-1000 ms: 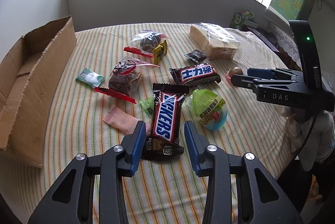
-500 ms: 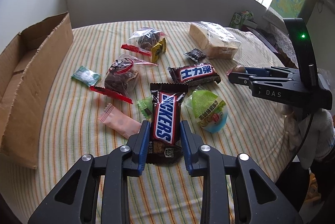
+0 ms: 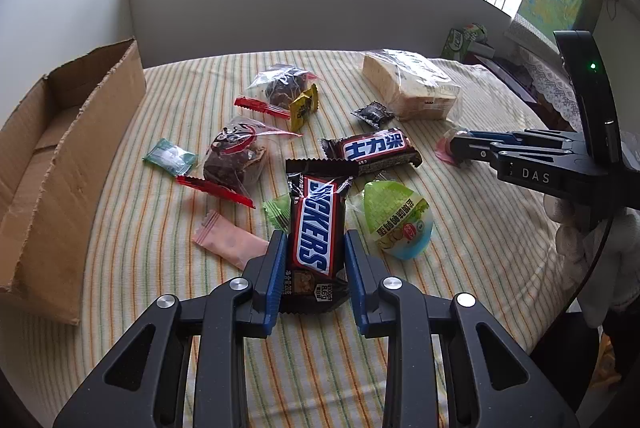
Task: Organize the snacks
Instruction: 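Grasp the Snickers bar with the left tool while the right tool grasps the brown egg snack, then carry both snacks over the cardboard box and open both tools to drop them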
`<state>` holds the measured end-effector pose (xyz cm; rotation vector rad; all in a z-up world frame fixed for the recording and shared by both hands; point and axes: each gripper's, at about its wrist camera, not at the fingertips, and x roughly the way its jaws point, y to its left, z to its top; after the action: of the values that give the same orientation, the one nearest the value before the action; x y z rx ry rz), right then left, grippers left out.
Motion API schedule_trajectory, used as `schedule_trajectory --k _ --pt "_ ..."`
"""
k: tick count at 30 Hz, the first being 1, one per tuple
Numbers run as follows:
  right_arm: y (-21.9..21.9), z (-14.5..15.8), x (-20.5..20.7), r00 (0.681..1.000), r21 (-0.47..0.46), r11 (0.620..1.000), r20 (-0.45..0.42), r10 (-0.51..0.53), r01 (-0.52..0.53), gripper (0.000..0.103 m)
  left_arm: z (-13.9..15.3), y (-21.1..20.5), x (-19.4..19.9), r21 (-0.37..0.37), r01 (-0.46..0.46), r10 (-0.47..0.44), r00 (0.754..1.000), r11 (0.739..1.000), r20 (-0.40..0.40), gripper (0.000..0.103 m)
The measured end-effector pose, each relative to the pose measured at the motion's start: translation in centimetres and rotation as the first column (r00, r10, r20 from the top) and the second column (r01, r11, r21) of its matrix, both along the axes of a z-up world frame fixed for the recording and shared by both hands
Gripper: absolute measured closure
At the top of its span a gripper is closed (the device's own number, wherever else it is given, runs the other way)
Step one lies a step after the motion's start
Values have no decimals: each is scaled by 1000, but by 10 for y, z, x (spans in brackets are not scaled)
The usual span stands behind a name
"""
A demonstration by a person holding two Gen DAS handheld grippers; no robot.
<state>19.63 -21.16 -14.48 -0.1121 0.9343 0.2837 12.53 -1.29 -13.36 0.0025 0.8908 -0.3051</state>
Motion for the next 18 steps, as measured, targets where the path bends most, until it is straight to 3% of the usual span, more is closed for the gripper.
schedule_trajectory --k 11,18 --pt "-3 5 -3 1000 18 1000 17 -19 18 78 0 0 0 4 -10 10 1000 1000 7 76" --pt "2 35 -12 997 39 999 72 -1 -2 78 17 5 -7 0 -31 31 998 1000 61 76"
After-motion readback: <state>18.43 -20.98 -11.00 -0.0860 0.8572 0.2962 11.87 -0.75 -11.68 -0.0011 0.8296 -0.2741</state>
